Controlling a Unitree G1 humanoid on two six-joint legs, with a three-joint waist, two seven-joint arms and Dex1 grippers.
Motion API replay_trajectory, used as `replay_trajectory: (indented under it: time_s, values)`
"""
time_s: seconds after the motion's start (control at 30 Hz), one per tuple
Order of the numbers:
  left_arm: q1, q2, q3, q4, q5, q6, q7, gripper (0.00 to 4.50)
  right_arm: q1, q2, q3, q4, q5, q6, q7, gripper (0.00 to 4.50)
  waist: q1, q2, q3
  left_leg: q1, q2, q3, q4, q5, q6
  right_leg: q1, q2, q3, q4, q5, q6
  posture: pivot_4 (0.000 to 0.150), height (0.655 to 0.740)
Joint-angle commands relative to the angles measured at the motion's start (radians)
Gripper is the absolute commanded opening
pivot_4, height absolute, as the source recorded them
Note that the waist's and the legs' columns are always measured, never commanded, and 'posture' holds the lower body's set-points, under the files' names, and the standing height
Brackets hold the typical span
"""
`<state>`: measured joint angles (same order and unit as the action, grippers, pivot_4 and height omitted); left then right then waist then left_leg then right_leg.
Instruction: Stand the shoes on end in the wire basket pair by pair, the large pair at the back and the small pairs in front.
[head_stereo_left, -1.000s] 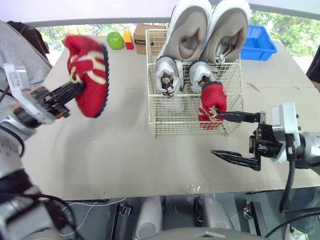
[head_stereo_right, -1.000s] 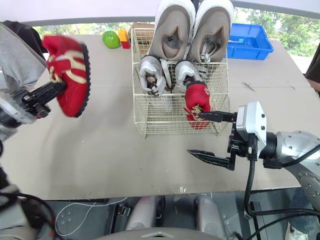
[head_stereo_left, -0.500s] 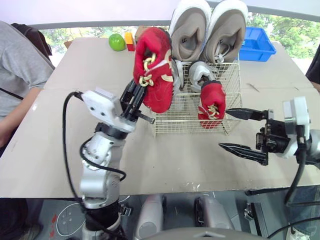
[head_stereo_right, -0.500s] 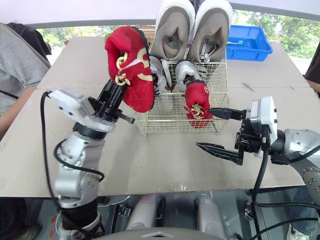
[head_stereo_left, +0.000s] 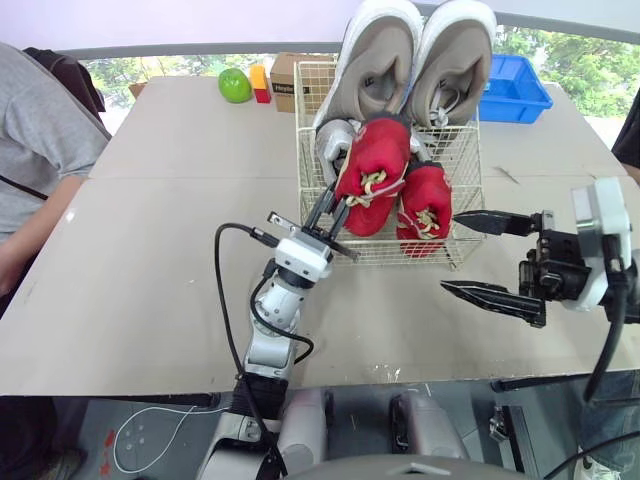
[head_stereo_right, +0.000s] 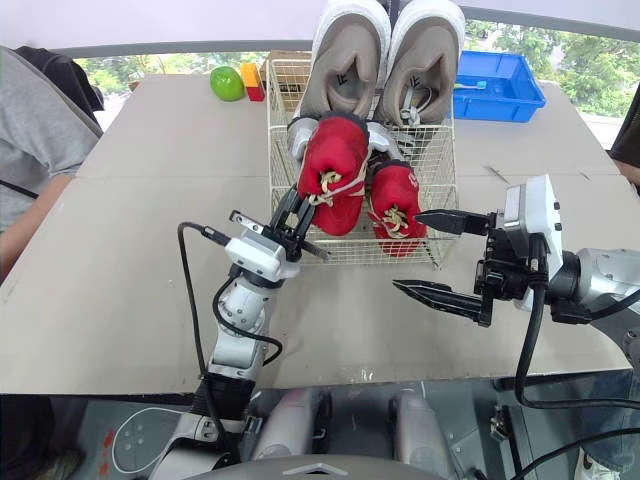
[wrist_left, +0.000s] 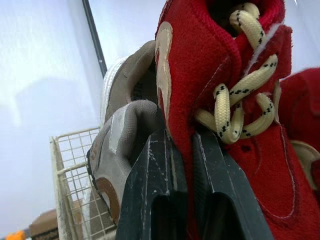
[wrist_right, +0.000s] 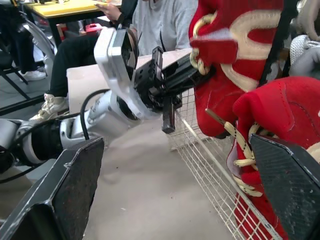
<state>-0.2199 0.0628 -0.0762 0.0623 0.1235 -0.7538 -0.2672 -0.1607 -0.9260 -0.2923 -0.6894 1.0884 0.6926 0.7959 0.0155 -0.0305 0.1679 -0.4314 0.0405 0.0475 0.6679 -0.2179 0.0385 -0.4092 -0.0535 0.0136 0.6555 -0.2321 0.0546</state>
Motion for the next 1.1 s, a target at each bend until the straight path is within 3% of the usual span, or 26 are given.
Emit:
replay_trajectory:
  time_s: [0.03, 0.27, 0.53, 0.57, 0.6, 0.77, 0.8, 1.1]
  values:
    - [0.082, 0.021, 0.029, -0.028, 0.006, 0.006, 0.042, 0.01, 0.003, -0.018, -0.053, -0.021, 0.035, 0.01, -0.017, 4.5, -0.001, 0.001, -0.001, 0.0, 0.0, 0.0, 0.0, 0.0, 0.0, 0.0, 0.0, 0.0, 0.0, 0.0, 0.0, 0.15, 0.74]
    - [0.179, 0.038, 0.01, -0.136, -0.05, 0.122, 0.046, 0.01, 0.068, -0.003, -0.083, -0.013, 0.029, -0.002, -0.015, 4.5, -0.001, 0.002, -0.001, 0.0, 0.002, 0.0, 0.0, 0.0, 0.0, -0.001, 0.0, 0.0, 0.001, -0.001, -0.002, 0.15, 0.74]
    - [0.211, 0.086, -0.049, -0.179, -0.245, 0.269, -0.093, 0.01, 0.098, 0.012, -0.081, -0.009, -0.002, -0.029, -0.002, 4.5, -0.001, 0.003, -0.002, 0.0, 0.001, 0.001, 0.0, 0.0, 0.0, -0.001, 0.0, 0.0, 0.001, -0.001, -0.002, 0.15, 0.74]
    - [0.216, 0.093, -0.05, -0.193, -0.277, 0.288, -0.111, 0.95, 0.101, 0.014, -0.083, -0.011, -0.004, -0.03, -0.004, 4.5, -0.001, 0.003, -0.002, 0.0, 0.001, 0.001, 0.0, 0.0, 0.0, -0.001, 0.0, 0.0, 0.001, -0.001, -0.002, 0.15, 0.74]
    - [0.223, 0.104, -0.047, -0.206, -0.29, 0.301, -0.121, 1.17, 0.108, 0.018, -0.084, -0.014, -0.01, -0.034, -0.005, 4.5, -0.001, 0.003, -0.002, 0.0, 0.001, 0.001, 0.0, 0.0, 0.0, -0.001, 0.0, 0.0, 0.001, -0.001, -0.002, 0.15, 0.74]
    - [0.28, 0.183, -0.02, -0.325, -0.421, 0.428, -0.188, 3.33, 0.15, 0.042, -0.082, -0.03, -0.04, -0.057, -0.015, 4.5, -0.002, 0.005, -0.003, 0.0, 0.002, 0.0, 0.0, 0.0, 0.0, -0.001, 0.0, 0.0, 0.001, -0.001, -0.002, 0.15, 0.74]
    - [0.292, 0.198, -0.015, -0.354, -0.444, 0.455, -0.197, 3.55, 0.157, 0.044, -0.084, -0.031, -0.043, -0.06, -0.015, 4.5, -0.002, 0.005, -0.003, 0.001, 0.002, 0.0, 0.0, 0.0, 0.0, -0.001, 0.0, 0.0, 0.001, -0.001, -0.002, 0.15, 0.74]
    - [0.344, 0.288, 0.033, -0.525, -0.559, 0.62, -0.234, 3.55, 0.141, 0.048, -0.065, -0.063, -0.043, -0.05, -0.088, 4.5, 0.0, 0.005, -0.003, 0.0, 0.004, 0.001, 0.0, 0.0, 0.0, -0.002, 0.0, 0.0, 0.0, -0.002, -0.002, 0.15, 0.74]
